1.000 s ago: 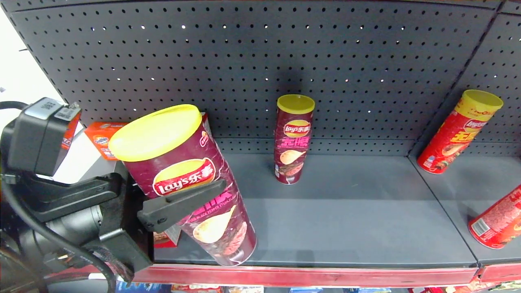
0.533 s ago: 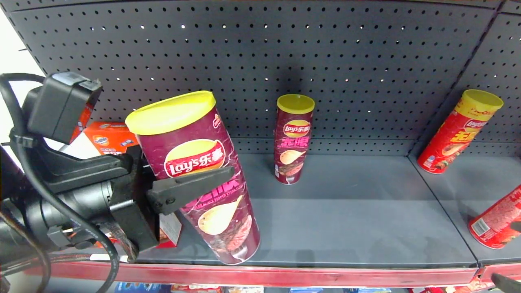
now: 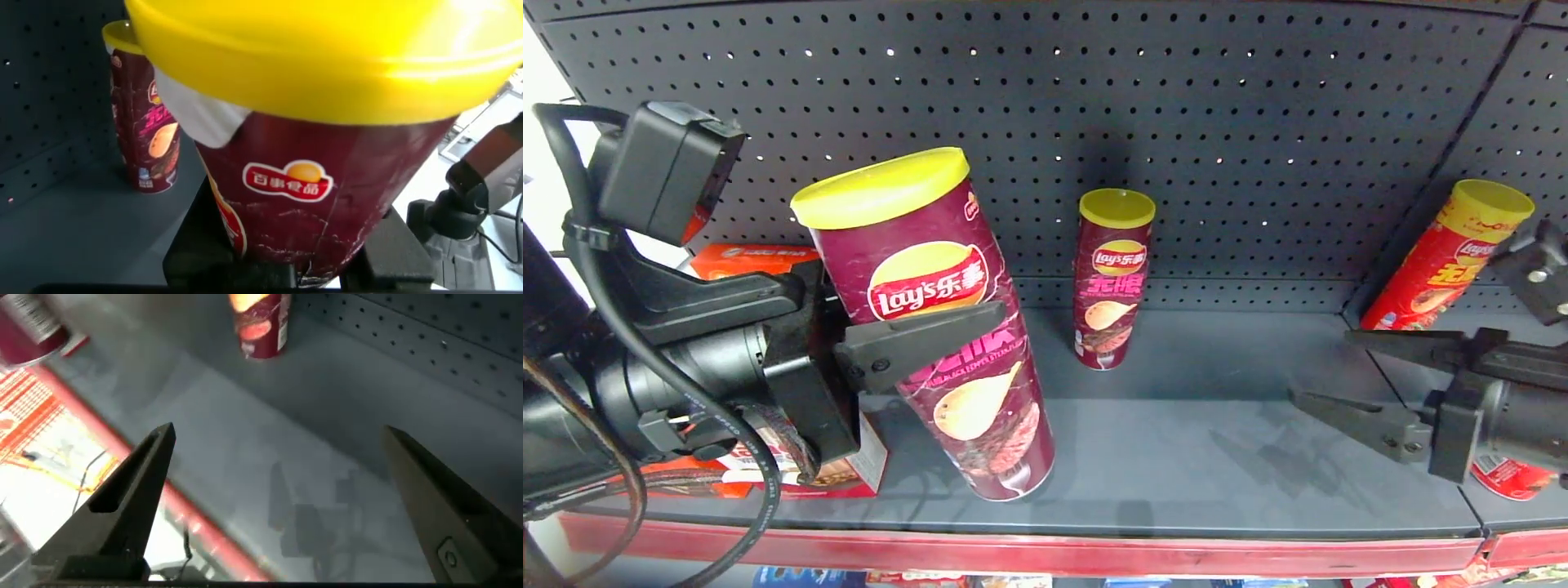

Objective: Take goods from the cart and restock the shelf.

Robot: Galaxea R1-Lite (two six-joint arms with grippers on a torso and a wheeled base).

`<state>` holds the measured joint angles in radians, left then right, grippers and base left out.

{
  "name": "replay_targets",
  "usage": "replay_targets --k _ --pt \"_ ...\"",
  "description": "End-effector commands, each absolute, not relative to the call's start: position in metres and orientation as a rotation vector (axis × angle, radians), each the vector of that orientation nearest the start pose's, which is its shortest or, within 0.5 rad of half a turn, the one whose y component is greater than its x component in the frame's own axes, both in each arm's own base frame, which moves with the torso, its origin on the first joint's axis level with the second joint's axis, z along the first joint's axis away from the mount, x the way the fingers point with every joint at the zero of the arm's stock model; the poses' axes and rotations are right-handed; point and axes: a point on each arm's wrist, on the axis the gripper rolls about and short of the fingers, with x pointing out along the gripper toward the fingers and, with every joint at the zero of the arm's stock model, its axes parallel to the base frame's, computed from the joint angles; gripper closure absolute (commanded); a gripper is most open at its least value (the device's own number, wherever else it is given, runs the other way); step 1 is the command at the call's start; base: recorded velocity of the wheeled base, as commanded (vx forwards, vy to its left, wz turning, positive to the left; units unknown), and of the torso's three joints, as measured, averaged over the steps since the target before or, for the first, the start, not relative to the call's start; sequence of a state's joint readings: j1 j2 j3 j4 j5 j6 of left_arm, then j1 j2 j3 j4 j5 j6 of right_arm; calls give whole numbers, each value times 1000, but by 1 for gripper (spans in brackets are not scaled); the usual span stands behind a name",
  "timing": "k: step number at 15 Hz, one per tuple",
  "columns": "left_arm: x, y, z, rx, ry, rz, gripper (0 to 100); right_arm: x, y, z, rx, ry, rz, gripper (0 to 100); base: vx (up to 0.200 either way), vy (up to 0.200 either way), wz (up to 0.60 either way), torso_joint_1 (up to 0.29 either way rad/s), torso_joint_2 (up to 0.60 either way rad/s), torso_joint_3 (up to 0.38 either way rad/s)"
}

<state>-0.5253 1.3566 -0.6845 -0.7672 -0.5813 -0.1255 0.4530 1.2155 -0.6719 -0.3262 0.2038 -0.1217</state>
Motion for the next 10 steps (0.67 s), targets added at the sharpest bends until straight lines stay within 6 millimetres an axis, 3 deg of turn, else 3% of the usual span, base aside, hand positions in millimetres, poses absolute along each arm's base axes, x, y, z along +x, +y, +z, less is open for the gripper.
replay_targets --k 1,4,7,10 --pt "185 -121 249 -110 -18 -1108 100 213 107 214 -154 231 652 0 0 0 0 0 0 0" --pt "190 -118 248 -110 -12 -1086 100 269 128 206 -146 159 648 0 0 0 0 0 0 0" --pt "196 -120 247 -110 -33 -1096 100 308 146 206 -191 64 766 0 0 0 0 0 0 0" --pt "199 -118 250 -109 -43 -1088 100 362 137 198 -257 -75 925 0 0 0 0 0 0 0"
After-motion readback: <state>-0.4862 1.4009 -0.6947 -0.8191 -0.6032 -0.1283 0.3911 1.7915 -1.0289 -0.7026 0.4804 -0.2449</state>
